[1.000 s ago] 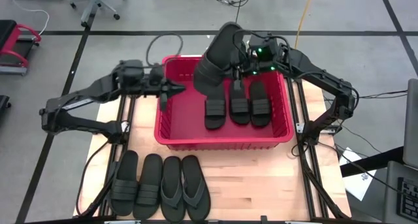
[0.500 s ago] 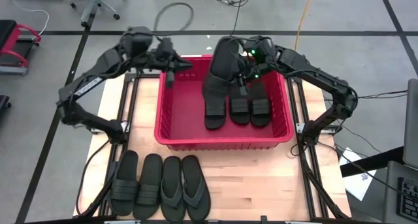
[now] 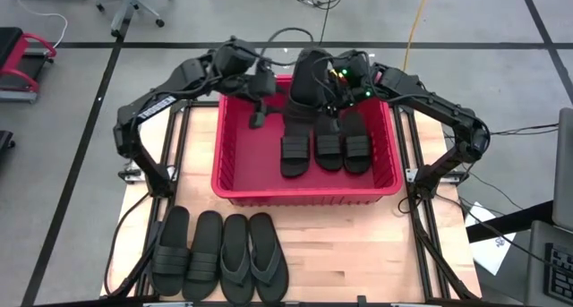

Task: Pick and place slides into bin
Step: Put the black slipper into the red bin

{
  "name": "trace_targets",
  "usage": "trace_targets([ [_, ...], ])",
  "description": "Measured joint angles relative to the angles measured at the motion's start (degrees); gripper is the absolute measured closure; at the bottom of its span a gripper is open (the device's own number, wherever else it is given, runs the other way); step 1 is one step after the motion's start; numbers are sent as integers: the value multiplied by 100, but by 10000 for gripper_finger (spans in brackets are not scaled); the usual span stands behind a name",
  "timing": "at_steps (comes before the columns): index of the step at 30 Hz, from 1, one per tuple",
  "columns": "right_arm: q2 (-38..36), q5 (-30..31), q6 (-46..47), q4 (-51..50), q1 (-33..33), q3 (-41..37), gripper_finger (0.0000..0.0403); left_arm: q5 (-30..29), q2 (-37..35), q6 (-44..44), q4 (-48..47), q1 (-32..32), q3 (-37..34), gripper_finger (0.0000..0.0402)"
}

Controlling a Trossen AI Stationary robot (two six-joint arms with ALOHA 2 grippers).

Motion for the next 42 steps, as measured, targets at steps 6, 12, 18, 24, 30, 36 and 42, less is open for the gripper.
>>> trace_targets([
  [6, 32, -29, -19, 158, 59, 2, 397, -420, 402, 612, -69, -34, 430, 102],
  [12, 32, -25, 151, 166, 57, 4, 397, -220, 603, 941, -154, -43, 535, 103],
  [18, 32, -37, 271, 481, 57, 4, 397, -179, 612, 1183, -250, -13, 326, 136],
  [24, 43, -460, 399, 581, 176, 140, 397, -192, 603, 1165, -228, -17, 101, 168],
  [30, 45, -310, 444, 564, 227, 164, 397, -326, 600, 1220, -224, -23, 50, 215],
  [36, 45, -256, 454, 557, 280, 166, 397, -396, 597, 1366, -270, -98, 50, 344],
  [42, 45, -232, 570, 538, 278, 170, 396, -409, 597, 1347, -266, -91, 44, 392],
])
